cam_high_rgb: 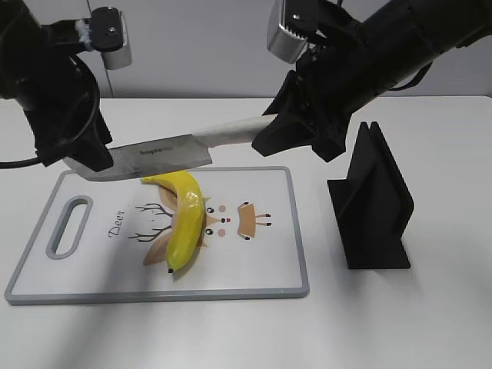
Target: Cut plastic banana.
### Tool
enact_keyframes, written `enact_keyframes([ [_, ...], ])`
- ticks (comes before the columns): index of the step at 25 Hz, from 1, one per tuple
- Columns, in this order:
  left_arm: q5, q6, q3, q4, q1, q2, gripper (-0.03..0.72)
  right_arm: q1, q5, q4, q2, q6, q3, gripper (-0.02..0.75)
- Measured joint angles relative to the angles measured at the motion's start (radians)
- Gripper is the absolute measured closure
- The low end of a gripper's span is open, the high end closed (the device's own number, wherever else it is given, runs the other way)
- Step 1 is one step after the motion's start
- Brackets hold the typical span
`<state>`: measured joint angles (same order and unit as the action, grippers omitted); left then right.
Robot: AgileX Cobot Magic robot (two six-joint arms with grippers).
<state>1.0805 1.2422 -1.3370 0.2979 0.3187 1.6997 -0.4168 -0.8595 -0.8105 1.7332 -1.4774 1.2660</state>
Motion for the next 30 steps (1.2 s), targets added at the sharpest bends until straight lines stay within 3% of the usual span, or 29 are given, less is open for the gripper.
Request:
enact_keyframes([
  [3, -0.003, 0.000, 0.000, -0.004, 0.000, 0.000, 0.362, 0.000, 0.000, 0.000, 0.000, -0.002, 0.000, 0.568],
  [6, 0.001, 0.001, 0.000, -0.015, 0.000, 0.000, 0.601, 0.000, 0.000, 0.000, 0.000, -0.002, 0.000, 0.568],
  [8, 0.010, 0.016, 0.000, -0.020, 0.000, 0.001, 0.661, 0.000, 0.001, 0.000, 0.000, -0.005, 0.000, 0.568],
  [26, 0.011, 0.029, 0.000, -0.024, 0.003, 0.015, 0.677, 0.000, 0.002, 0.005, 0.002, -0.010, 0.000, 0.568],
  [30, 0.011, 0.029, 0.000, -0.027, 0.005, 0.015, 0.679, 0.000, 0.009, 0.060, 0.002, -0.008, 0.000, 0.568],
])
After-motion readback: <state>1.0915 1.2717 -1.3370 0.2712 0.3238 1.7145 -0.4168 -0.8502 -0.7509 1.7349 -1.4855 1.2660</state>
